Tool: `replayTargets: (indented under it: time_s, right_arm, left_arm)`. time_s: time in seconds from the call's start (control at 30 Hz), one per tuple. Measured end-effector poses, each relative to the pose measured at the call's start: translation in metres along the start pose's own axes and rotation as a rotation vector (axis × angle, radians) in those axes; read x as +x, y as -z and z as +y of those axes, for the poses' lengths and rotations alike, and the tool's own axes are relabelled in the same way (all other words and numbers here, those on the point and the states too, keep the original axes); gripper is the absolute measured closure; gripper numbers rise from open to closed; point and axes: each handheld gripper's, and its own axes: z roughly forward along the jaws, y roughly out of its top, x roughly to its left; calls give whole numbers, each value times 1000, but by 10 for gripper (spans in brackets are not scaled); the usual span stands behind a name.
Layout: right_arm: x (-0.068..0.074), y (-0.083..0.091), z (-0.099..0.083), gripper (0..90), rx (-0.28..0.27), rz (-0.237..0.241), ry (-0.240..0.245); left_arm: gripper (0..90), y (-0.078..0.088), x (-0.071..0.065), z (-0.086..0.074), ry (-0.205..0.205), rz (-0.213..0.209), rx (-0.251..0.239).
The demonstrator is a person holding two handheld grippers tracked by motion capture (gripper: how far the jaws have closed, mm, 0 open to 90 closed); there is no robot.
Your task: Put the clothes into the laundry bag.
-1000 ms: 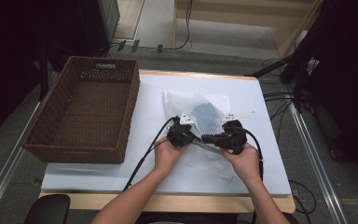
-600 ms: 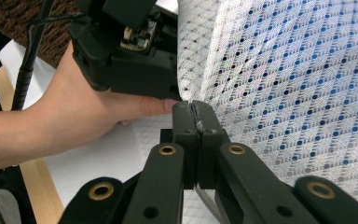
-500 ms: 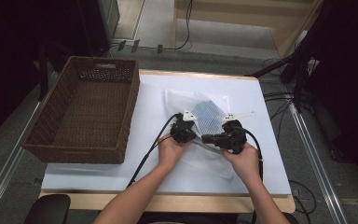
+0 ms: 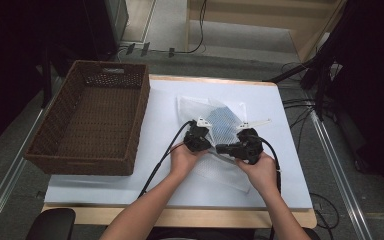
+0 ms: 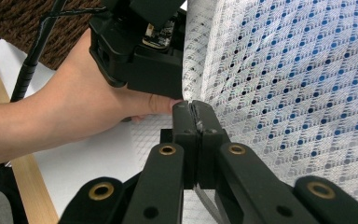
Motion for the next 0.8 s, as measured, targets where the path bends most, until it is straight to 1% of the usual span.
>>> replayTargets:
  time_s: [0.03,0.1,0.13,0.17,0.2,0.23,0.3,0.47,0.5,0.57,0.6,0.7,0.73,0.8]
  right_arm:
    - [-1,0,0,900,-4,0,2]
    - [-2,1,0,900,-2,-1,-4]
    - [-2,0,-1,900,-2,-1,-6]
    - [-2,1,-1,900,-2,-1,-10]
    - [-3,1,0,900,-4,-1,-7]
    - [-2,1,0,900,-4,-2,-6]
    - [-2,2,0,900,-6,-4,-7]
    - [-2,3,0,900,-9,-3,-7]
    - [-1,3,0,900,-10,-3,-4]
    - [-1,3,0,900,-12,-3,-3]
    - [-1,3,0,900,-13,-2,-4]
    - [-1,4,0,900,-14,-2,-3]
    - [-1,4,0,900,-16,-1,-3]
    - [-1,5,0,900,-16,-5,-1]
  left_arm:
    - [818,2,-1,0,-9,-3,14]
    - [827,6,-1,1,-11,-9,31]
    - [829,9,-1,0,-12,-22,33]
    - [811,11,0,0,-6,-41,38]
    - [787,14,-1,0,-9,-51,46]
    - [782,18,-2,-1,-18,-59,61]
    - [779,24,-4,-2,-37,-62,65]
    - [757,42,-6,-3,-50,-79,63]
    - [748,47,-7,-4,-60,-84,64]
    - [739,55,-7,-6,-69,-80,66]
    - [736,61,-7,-7,-69,-85,67]
    - [700,73,-4,-11,-75,-81,66]
    - [682,78,-4,-12,-74,-64,70]
    - [671,89,-4,-16,-82,-39,63]
